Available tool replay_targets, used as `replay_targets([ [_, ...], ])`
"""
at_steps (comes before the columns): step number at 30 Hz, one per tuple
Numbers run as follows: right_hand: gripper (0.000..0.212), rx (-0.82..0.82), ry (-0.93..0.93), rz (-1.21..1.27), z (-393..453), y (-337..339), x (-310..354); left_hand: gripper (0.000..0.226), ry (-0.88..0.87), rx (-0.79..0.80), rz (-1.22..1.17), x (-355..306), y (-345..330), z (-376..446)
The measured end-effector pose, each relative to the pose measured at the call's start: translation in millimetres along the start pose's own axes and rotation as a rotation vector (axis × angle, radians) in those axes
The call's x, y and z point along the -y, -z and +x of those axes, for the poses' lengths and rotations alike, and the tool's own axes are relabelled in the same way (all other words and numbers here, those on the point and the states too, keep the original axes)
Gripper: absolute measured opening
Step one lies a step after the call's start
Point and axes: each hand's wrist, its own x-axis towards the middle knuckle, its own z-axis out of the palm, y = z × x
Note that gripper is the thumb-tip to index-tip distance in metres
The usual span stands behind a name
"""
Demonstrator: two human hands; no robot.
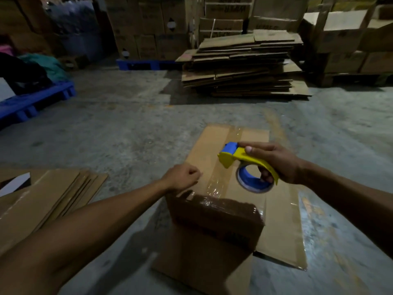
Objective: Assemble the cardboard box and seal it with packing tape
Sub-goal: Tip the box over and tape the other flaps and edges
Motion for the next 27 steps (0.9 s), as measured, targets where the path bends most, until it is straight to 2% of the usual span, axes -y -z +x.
replay_targets([
  [2, 0.037, 0.027, -0.020, 0.025, 2, -2, -3, 0.043, 0.223, 0.120, -0.514, -27, 10, 0],
  [4, 0.039, 0.054, -0.026, 0.029, 3, -5, -4, 0.052, 0.394, 0.308, -0.881, -45, 19, 2],
  [6, 0.043, 0.065, -0.026, 0.031, 5, -5, -4, 0.044, 0.429, 0.397, -1.017, -55, 26, 4],
  [9, 0.050, 0.073, -0.037, 0.045, 6, -3, -5, 0.022, 0.459, 0.410, -1.124, -60, 28, 6],
  [11, 0.048, 0.083, -0.038, 0.046, 6, -3, -4, 0.013, 0.495, 0.411, -1.150, -58, 27, 8],
  [13, 0.044, 0.102, -0.037, 0.018, 6, -6, -2, 0.014, 0.515, 0.403, -1.099, -57, 26, 8],
  [16, 0.044, 0.151, -0.053, -0.056, 9, -19, -2, 0.019, 0.488, 0.350, -0.896, -51, 29, 7],
  [20, 0.050, 0.240, -0.086, -0.141, 14, -35, -1, 0.022, 0.492, 0.358, -0.702, -19, 44, 8],
  [23, 0.045, 0.240, -0.111, -0.271, 11, -30, -10, 0.023, 0.560, 0.224, -0.680, 30, 57, -3],
  [27, 0.043, 0.276, -0.134, -0.362, 12, -31, -26, 0.024, 0.585, 0.204, -0.673, 54, 45, -27],
])
